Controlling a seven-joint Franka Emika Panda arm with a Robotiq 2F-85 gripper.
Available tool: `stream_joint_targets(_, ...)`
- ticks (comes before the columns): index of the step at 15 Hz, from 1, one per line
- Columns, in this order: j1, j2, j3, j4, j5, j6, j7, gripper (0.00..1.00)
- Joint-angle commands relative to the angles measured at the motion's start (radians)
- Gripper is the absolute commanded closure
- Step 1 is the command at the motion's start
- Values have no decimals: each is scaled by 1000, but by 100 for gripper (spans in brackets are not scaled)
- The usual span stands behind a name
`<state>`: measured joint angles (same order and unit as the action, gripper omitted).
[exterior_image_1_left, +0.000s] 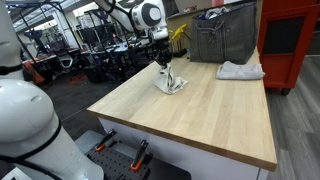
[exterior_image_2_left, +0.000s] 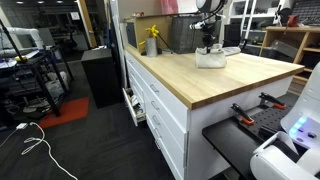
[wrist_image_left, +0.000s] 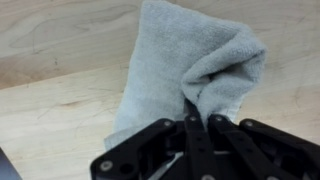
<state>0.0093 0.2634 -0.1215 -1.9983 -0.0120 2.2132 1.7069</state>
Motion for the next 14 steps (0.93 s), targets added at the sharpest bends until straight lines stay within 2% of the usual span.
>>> stream_joint_targets(1,17,0,-23,2,-67,20,141,69)
stream_joint_targets(2,21,-3,-26,-2,-92,29,177,68)
stream_joint_targets(3,28,-7,-30,-9,-131,46,219,63)
stream_joint_targets(9,59,-32,-25,-41,-295,75,376,17)
stream_joint_targets(11,57,-53,0,-70,-259,71,326,4)
stream_joint_targets(12,53,-64,17,-88,-226,75,282,0)
stream_joint_targets(14,41,-81,53,-125,-144,91,197,0)
